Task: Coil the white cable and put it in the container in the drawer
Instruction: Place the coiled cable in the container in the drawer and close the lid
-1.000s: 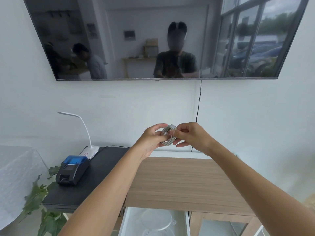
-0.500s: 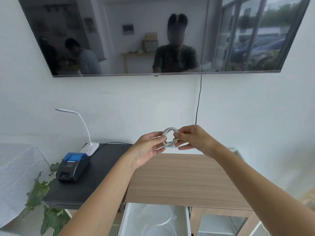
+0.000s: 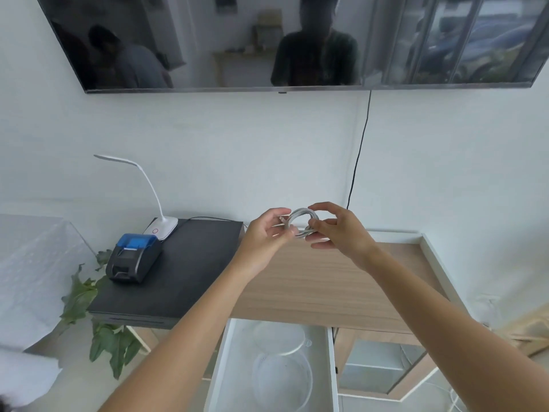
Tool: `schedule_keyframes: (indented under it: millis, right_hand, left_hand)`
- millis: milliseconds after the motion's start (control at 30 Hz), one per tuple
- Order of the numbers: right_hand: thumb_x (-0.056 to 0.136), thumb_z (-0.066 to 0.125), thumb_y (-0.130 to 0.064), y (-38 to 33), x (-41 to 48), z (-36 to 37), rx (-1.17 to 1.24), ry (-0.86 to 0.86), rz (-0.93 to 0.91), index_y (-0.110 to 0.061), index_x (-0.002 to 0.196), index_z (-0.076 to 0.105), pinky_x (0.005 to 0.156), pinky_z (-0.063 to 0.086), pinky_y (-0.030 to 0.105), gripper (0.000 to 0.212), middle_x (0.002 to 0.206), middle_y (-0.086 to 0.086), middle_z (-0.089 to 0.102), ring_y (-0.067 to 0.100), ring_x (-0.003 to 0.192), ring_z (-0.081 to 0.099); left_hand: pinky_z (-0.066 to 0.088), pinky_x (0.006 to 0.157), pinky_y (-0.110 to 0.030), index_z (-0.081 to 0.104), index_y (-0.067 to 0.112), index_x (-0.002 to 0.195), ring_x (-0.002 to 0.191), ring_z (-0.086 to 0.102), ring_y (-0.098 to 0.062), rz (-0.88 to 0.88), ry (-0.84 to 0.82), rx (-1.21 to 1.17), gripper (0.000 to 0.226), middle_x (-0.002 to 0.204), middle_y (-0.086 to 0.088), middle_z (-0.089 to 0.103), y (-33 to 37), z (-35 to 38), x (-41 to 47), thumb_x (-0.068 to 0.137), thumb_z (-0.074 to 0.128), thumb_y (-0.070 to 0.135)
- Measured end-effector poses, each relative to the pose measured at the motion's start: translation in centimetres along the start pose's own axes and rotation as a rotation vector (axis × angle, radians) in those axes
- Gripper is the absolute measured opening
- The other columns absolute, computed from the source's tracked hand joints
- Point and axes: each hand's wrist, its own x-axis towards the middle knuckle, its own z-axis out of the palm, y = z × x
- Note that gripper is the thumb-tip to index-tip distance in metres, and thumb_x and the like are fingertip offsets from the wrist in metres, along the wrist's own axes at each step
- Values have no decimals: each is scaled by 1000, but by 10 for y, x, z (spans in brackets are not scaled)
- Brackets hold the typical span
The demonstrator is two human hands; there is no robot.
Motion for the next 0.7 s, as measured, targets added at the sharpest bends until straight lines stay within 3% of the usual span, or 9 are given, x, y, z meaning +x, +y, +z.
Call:
schedule_keyframes:
  millis: [167, 300, 367, 600, 700]
  right_hand:
    - [98, 62, -4, 65, 1, 28, 25, 46, 150, -18, 111, 67, 67, 64, 36, 19, 91, 17, 74, 29, 78, 78]
    - [97, 63, -1, 129, -10, 57, 41, 82, 301, -15, 112, 69, 72, 65, 42, 21, 87, 15, 75, 27, 75, 79]
    - [98, 61, -1, 158, -19, 72, 48, 80, 385, -16, 113, 69, 72, 65, 42, 22, 86, 14, 74, 27, 74, 78]
    - [97, 61, -7, 227, -51, 117, 10, 137, 613, -22, 116, 68, 54, 60, 28, 25, 90, 7, 76, 16, 76, 78]
    - [96, 61, -12, 246, -63, 128, -70, 173, 662, -24, 115, 68, 49, 56, 24, 24, 90, 5, 77, 10, 73, 77]
  left_hand:
    - [49, 95, -20, 61, 21, 127, 113, 64, -1, -69, -75, 142, 47, 123, 8, 69, -52, -7, -20, 84, 77, 10]
    - [50, 101, -40, 63, 19, 122, 118, 64, -15, -290, -45, 122, 43, 125, -1, 68, -113, -11, -41, 83, 75, 7]
    - [51, 101, -43, 63, 14, 124, 116, 65, -21, -380, -47, 113, 43, 123, -5, 69, -144, -15, -54, 84, 74, 3]
    - [54, 83, -24, 67, 15, 117, 105, 69, -16, -554, -146, 182, 34, 113, 1, 72, -222, -30, -97, 85, 71, 7]
    - [54, 82, -23, 67, 15, 113, 102, 70, -15, -623, -139, 189, 31, 109, 1, 72, -239, -29, -110, 84, 70, 4]
